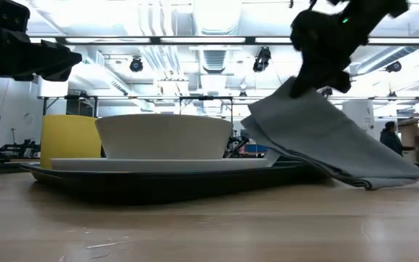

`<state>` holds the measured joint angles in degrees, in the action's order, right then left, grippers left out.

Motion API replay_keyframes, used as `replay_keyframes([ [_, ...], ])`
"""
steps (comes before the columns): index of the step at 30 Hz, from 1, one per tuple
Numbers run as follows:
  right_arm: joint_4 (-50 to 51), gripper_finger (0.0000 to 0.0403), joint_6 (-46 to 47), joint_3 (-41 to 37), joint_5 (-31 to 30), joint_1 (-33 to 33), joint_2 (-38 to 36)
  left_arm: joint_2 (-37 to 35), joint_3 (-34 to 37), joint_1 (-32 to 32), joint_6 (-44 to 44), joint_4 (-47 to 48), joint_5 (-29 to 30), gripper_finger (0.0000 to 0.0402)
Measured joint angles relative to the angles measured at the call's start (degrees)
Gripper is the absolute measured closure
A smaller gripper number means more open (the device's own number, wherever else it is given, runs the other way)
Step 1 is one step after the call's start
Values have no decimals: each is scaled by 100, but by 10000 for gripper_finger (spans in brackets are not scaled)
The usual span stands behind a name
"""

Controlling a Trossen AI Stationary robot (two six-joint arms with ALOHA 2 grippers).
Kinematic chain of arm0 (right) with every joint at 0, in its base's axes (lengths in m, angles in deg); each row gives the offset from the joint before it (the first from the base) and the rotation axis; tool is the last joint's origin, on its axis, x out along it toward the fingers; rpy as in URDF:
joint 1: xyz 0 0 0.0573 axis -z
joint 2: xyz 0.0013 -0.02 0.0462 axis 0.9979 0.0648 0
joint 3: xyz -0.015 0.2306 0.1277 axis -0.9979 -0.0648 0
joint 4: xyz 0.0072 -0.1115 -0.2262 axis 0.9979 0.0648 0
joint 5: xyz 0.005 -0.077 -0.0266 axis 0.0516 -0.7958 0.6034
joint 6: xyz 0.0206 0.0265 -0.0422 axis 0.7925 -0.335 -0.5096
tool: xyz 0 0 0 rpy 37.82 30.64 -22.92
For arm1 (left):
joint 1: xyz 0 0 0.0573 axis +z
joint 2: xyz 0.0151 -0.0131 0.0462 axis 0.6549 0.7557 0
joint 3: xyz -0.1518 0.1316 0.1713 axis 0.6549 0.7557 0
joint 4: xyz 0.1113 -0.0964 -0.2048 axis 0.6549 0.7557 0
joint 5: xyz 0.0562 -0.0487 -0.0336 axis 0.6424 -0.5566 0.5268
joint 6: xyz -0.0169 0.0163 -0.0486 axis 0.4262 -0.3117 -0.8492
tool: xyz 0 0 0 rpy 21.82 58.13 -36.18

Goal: Set up tray
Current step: Put the gray napkin to the right of the white plate on the black serving tray

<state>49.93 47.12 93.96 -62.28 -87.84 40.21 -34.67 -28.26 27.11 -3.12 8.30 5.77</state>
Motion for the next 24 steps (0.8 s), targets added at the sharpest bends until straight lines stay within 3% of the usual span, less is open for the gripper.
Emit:
replay_keyframes([
  [3,-63,394,-292,0,712,593,42,14,0,0,-2,0,1,301],
  [13,-526,394,-1040,-2,2057,1899,301,22,-2,0,-2,0,1,301],
  [24,-779,394,-1978,333,2702,2671,1336,22,0,0,0,2,-1,301],
])
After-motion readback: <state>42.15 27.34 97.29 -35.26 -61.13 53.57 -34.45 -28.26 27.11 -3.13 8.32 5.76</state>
